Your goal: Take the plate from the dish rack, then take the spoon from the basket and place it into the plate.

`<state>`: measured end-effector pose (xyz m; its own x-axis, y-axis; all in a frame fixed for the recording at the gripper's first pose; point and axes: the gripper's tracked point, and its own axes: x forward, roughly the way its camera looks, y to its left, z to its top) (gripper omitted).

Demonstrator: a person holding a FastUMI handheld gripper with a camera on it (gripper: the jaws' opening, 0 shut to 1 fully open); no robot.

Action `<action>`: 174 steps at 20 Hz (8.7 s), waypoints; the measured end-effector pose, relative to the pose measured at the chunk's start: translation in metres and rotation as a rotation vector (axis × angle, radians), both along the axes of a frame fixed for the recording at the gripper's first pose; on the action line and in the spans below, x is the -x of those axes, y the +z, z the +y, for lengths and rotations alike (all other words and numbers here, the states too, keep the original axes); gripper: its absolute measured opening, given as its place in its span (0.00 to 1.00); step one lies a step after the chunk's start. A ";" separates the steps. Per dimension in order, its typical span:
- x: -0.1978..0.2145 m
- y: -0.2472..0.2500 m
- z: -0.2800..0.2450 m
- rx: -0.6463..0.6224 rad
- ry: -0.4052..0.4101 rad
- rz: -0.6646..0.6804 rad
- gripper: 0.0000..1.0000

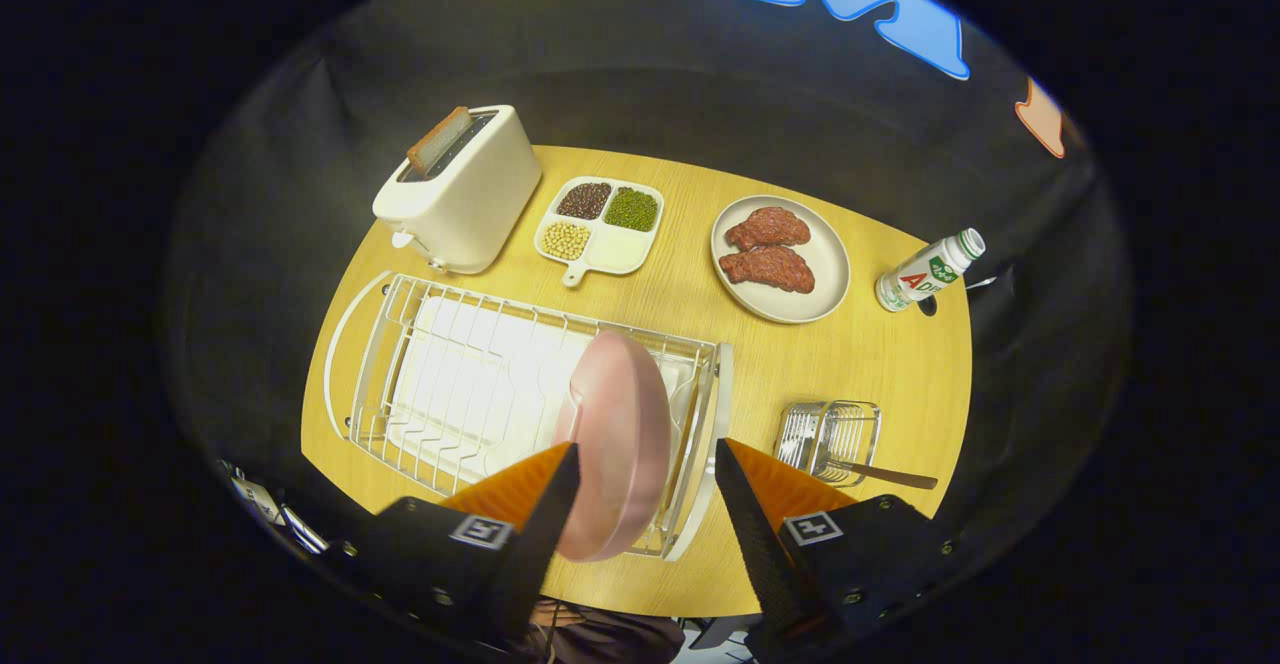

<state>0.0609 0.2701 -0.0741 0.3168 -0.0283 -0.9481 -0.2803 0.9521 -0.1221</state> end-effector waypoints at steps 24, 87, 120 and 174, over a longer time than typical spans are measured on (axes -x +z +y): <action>-0.027 0.019 0.001 0.132 -0.019 -0.046 0.12; 0.158 -0.110 -0.179 -0.077 0.034 0.066 0.11; -0.007 -0.063 -0.237 -0.183 -0.163 -0.933 0.32; 0.069 0.044 -0.153 -0.486 -0.032 -0.997 0.06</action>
<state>-0.0086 0.1170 -0.0305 0.9496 0.2558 -0.1814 -0.2390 0.9648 0.1095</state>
